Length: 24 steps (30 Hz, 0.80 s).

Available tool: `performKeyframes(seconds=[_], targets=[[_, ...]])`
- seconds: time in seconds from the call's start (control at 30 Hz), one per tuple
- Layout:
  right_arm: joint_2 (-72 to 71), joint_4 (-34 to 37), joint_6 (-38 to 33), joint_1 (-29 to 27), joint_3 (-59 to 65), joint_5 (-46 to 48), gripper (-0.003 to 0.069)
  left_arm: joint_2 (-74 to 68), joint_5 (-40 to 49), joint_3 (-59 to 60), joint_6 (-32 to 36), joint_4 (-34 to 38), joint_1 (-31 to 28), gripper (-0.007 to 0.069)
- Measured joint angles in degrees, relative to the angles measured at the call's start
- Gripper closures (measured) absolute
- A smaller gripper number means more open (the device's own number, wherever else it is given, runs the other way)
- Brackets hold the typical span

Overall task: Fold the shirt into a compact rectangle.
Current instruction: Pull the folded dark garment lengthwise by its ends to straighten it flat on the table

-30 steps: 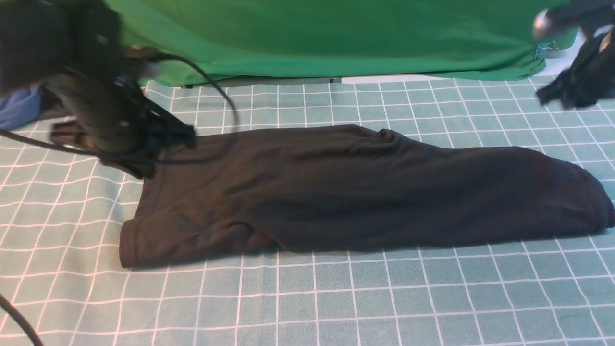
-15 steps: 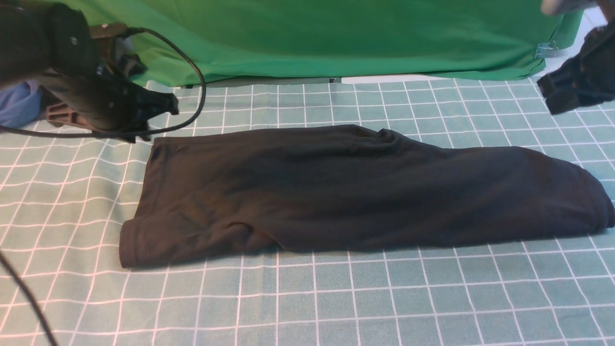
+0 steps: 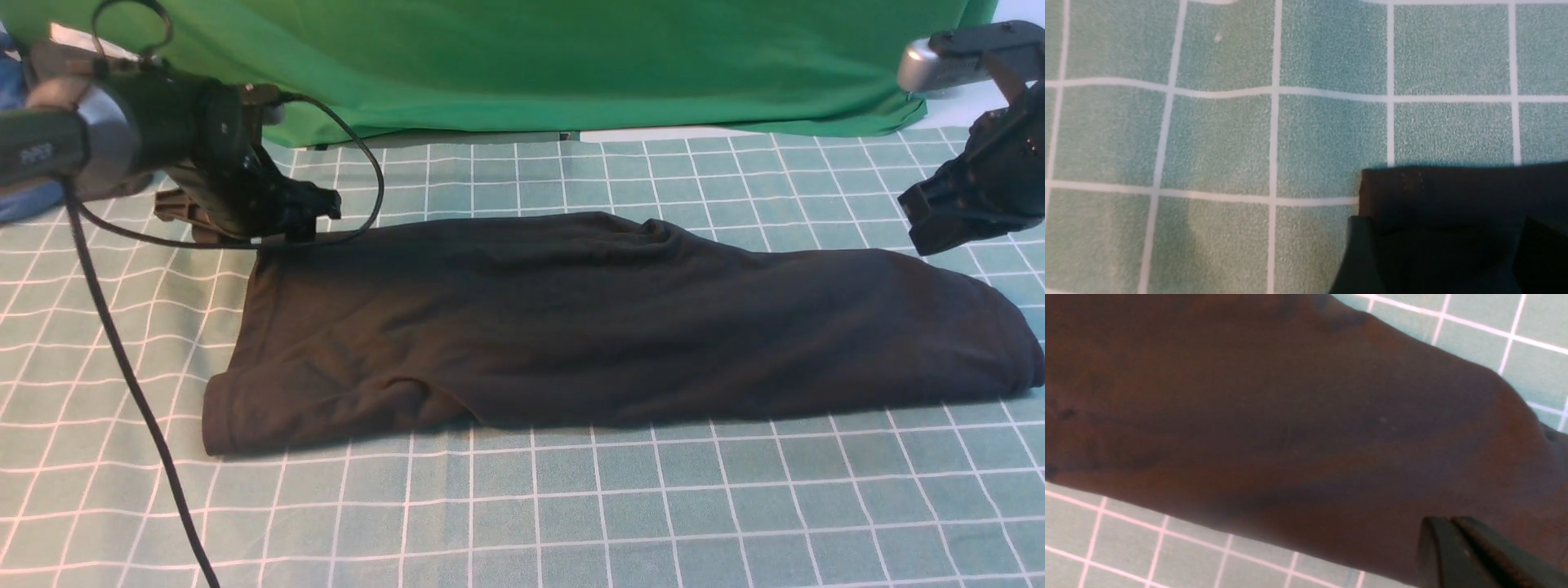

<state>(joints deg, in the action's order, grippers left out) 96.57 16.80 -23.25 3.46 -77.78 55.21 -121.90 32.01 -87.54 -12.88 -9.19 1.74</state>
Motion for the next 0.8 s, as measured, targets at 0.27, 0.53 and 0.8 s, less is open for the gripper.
performKeyframes(seconds=[0.27, 0.53, 0.8], targets=[[0.00, 1.38, -1.22, 0.00, 0.07, -0.90, 0.0640, -1.09, 0.01, -0.23, 0.00, 0.01, 0.00, 0.0414], [0.00, 1.38, -1.34, 0.00, 0.07, -1.07, 0.0640, -1.54, 1.07, -0.43, 2.86, -0.74, 0.00, 0.0606], [0.00, 1.38, -1.45, 0.00, 0.07, -1.25, 0.0640, 2.32, 1.20, -0.43, 0.39, -5.10, 0.00, 0.0610]])
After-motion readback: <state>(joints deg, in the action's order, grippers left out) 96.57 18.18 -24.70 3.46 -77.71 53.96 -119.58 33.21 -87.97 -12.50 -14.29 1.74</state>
